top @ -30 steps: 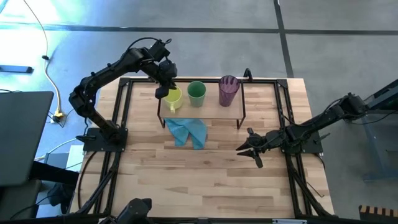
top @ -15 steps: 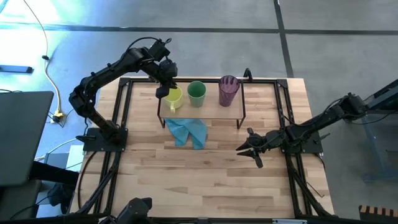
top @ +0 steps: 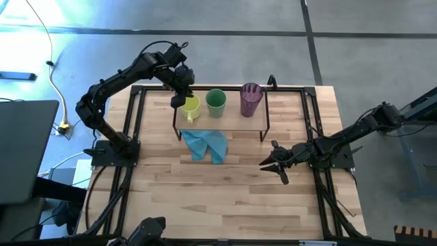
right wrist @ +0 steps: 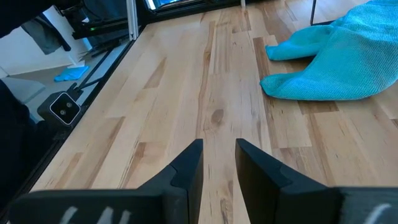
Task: Stack small to large cups/mugs on shelf
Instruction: Put the yellow cup on the shelf
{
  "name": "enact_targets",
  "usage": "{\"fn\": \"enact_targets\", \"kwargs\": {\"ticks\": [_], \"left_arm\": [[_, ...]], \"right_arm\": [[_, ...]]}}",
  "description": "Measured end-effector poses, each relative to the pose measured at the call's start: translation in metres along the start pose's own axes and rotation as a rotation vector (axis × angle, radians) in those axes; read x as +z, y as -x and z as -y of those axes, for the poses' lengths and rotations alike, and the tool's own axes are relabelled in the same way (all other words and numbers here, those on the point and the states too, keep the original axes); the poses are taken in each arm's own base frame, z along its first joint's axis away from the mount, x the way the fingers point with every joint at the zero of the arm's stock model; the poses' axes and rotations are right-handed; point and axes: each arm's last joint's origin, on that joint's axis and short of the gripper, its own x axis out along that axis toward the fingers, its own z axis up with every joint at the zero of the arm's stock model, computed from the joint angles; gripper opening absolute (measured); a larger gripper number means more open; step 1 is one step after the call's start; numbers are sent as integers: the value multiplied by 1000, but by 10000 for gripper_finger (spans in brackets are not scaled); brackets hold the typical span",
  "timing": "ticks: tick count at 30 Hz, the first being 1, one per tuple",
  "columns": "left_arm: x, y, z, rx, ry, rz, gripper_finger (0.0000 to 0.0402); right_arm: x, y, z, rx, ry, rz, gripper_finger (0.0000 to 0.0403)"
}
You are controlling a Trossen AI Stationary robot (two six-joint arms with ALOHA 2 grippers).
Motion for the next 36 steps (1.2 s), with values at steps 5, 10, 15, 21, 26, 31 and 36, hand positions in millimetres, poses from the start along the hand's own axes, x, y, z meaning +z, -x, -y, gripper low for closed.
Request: {"fn": "enact_targets", "kwargs": {"ticks": [5, 10, 15, 21, 26, 31, 36], "left_arm": [[0, 0, 0, -1, 1, -1, 35], [0, 0, 0, -1, 0, -1, 35], [0, 0, 0, -1, 2, 0, 35], [0, 0, 0, -7, 3, 5, 35], [0, 0, 0, -11, 19, 7, 35], [0, 0, 0, -13, 19, 8, 35], [-1, 0, 1, -17, 23, 1, 37]], "right_arm": [[0, 0, 0, 0, 0, 0, 83], [0, 0, 0, 0, 0, 0, 83], [0, 0, 0, 0, 0, 0, 83], [0, 0, 0, 0, 0, 0, 83], [0, 0, 0, 0, 1, 0, 83], [0, 0, 0, 0, 0, 0, 83], [0, 0, 0, 0, 0, 0, 83]]}}
